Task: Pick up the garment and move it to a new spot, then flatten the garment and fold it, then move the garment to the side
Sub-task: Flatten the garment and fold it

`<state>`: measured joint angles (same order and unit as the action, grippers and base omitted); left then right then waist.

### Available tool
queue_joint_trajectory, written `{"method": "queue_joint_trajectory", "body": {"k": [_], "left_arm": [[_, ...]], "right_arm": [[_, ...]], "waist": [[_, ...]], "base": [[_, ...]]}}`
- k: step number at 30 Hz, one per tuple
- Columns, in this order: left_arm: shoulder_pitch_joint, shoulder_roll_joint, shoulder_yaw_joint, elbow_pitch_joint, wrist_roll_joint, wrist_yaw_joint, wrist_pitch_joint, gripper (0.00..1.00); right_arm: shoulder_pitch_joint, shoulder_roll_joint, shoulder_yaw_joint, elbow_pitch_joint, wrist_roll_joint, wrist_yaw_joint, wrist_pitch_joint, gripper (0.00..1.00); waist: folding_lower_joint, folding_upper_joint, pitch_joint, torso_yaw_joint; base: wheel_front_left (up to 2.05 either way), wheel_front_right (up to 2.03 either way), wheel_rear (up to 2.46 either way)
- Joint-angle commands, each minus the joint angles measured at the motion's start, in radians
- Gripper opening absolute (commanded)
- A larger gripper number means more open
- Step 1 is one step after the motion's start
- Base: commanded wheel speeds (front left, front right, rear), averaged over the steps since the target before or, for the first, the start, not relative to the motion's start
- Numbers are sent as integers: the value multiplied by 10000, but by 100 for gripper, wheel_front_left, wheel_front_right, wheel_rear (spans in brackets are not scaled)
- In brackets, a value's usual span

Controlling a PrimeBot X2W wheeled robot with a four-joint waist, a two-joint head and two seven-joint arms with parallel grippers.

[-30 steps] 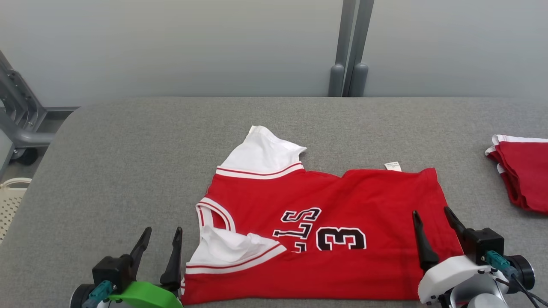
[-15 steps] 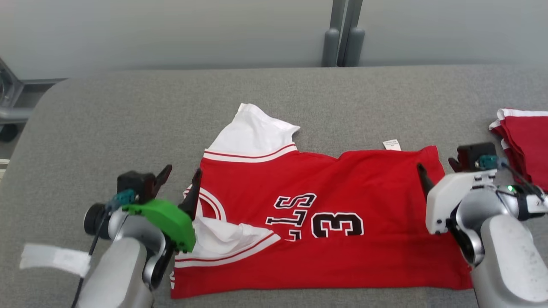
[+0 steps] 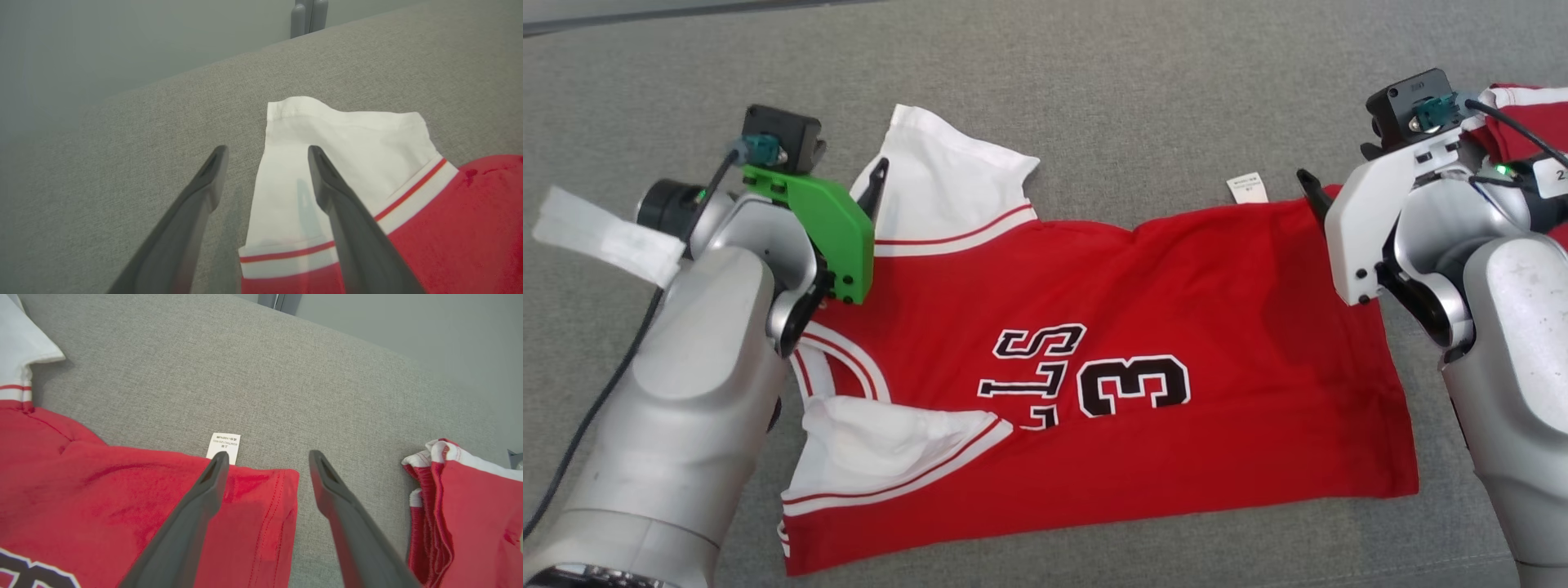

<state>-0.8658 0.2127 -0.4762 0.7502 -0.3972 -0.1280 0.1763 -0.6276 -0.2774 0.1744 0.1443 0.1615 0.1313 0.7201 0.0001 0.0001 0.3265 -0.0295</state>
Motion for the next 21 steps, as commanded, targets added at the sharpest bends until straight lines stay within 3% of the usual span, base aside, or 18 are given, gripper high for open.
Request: {"method": "queue_joint_trajectory", "body": {"k": [1, 13, 21], "left_arm": [[-322, 94, 1, 50, 20, -25, 10, 100], [-2150, 442, -237, 1769, 188, -24, 68, 100], [-2471, 127, -639, 2310, -56, -25, 141, 100]], "right_arm": [[-145, -3, 79, -63, 52, -12, -14, 100], [-472, -324, 379, -378, 149, -12, -282, 100], [-355, -438, 324, -670, 181, -12, -192, 100]], "waist": [[-1, -1, 899, -746], [-1, -1, 1746, -1081], [-1, -1, 1984, -1003]], "base": [[0, 0, 0], [0, 0, 0], [0, 0, 0]]}}
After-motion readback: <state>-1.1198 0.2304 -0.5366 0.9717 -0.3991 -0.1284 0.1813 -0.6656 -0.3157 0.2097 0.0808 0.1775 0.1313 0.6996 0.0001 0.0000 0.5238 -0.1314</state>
